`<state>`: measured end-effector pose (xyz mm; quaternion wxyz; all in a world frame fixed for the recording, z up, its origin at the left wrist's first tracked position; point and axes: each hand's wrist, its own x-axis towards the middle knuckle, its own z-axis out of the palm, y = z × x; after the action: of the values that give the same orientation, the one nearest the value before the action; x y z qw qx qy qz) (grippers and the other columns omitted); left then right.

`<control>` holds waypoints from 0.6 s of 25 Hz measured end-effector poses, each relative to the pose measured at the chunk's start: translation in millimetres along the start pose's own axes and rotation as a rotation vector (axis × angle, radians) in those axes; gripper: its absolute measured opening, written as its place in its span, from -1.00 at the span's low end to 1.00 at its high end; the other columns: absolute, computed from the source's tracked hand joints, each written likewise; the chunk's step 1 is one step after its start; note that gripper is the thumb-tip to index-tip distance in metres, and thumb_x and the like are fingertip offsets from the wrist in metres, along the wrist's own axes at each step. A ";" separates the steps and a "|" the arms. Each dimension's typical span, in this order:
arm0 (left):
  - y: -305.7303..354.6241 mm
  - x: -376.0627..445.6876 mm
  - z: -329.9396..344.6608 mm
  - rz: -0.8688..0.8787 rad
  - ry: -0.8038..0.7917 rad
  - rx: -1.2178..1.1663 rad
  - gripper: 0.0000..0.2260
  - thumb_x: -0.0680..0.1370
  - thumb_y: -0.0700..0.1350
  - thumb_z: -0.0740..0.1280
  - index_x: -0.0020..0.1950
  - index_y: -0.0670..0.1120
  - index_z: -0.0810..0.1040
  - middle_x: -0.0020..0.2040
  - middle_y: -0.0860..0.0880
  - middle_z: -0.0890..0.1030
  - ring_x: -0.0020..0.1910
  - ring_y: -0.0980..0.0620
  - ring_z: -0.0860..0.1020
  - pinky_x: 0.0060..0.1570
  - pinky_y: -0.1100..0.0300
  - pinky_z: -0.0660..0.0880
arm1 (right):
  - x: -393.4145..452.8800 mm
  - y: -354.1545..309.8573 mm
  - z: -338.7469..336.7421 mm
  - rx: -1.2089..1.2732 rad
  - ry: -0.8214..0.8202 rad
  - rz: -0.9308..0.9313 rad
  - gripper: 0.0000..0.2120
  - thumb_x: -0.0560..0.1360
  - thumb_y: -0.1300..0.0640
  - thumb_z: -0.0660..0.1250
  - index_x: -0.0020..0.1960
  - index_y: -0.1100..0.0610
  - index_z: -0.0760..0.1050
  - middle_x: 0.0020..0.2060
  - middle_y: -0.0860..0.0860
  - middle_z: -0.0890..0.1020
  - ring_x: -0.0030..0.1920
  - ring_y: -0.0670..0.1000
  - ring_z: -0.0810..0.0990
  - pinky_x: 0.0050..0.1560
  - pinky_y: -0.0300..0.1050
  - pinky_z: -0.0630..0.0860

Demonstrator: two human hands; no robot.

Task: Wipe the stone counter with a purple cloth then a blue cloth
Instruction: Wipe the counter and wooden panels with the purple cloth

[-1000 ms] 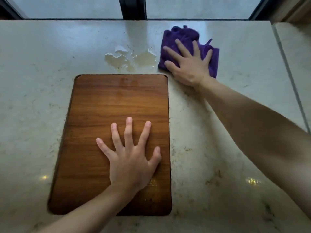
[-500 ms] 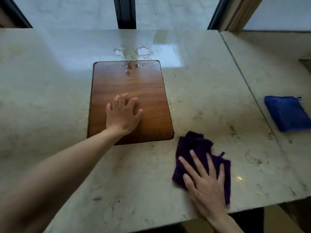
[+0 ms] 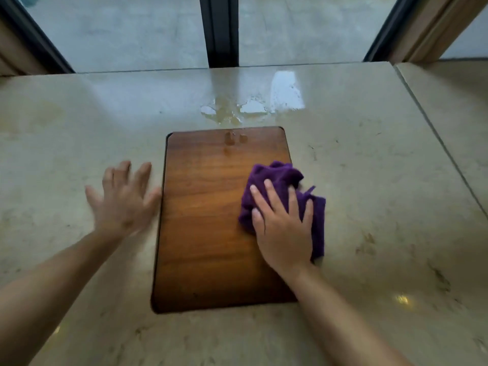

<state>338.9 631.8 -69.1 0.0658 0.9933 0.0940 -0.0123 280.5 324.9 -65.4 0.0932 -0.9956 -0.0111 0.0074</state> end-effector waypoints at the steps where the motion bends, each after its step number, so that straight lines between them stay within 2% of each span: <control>1: -3.2 2.9 2.5 -0.006 -0.019 0.008 -0.45 0.56 0.31 -0.02 0.54 0.21 0.14 0.58 -0.06 0.13 0.57 -0.13 0.04 0.38 -0.48 -0.04 | 45.5 1.8 0.4 0.006 -0.014 0.009 -0.53 0.65 -0.19 -0.10 0.56 -0.28 0.08 0.58 -0.16 0.14 0.57 0.14 0.08 0.47 0.41 -0.04; 4: -6.1 4.5 7.7 -0.006 -0.038 0.013 -0.42 0.55 0.34 -0.09 0.57 0.23 0.11 0.61 -0.04 0.10 0.59 -0.12 -0.01 0.39 -0.49 -0.07 | 189.8 7.8 -1.8 0.054 -0.088 0.067 -0.53 0.64 -0.22 -0.17 0.54 -0.36 -0.07 0.59 -0.23 -0.03 0.59 0.12 -0.13 0.42 0.49 -0.26; 9: -6.7 3.9 11.4 0.010 -0.022 0.024 -0.39 0.53 0.32 0.00 0.56 0.16 0.23 0.59 -0.06 0.18 0.58 -0.18 0.09 0.33 -0.56 0.03 | 382.5 6.9 -15.0 0.086 -0.117 0.125 -0.55 0.64 -0.19 -0.14 0.53 -0.37 0.00 0.60 -0.18 0.00 0.58 0.18 -0.13 0.39 0.54 -0.25; 12: -9.8 3.9 16.0 0.034 0.013 0.033 -0.37 0.55 0.37 -0.11 0.56 0.15 0.22 0.59 -0.07 0.20 0.57 -0.22 0.14 0.32 -0.55 0.03 | 436.4 -20.4 -13.4 0.122 -0.119 0.049 -0.54 0.62 -0.15 -0.12 0.50 -0.32 0.18 0.54 -0.13 0.27 0.57 0.14 0.04 0.44 0.46 -0.22; 13: -9.6 5.4 15.8 0.042 0.011 0.040 -0.37 0.55 0.37 -0.11 0.56 0.15 0.21 0.60 -0.08 0.19 0.57 -0.22 0.14 0.33 -0.55 0.02 | 439.4 -31.9 -10.2 0.121 -0.124 -0.011 -0.53 0.62 -0.16 -0.14 0.50 -0.32 0.19 0.53 -0.13 0.30 0.57 0.12 0.08 0.46 0.42 -0.20; 15: -7.4 6.6 13.1 0.045 -0.020 0.042 -0.38 0.55 0.33 -0.02 0.57 0.15 0.19 0.60 -0.08 0.16 0.58 -0.21 0.10 0.34 -0.55 0.01 | 424.1 -51.5 -2.1 0.099 -0.150 -0.126 -0.53 0.62 -0.20 -0.17 0.52 -0.34 0.12 0.56 -0.20 0.20 0.58 0.10 0.01 0.47 0.39 -0.20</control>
<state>343.9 638.4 -83.3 0.0461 0.9962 0.0708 -0.0225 703.4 385.1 -59.2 0.1416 -0.9837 -0.0805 0.0764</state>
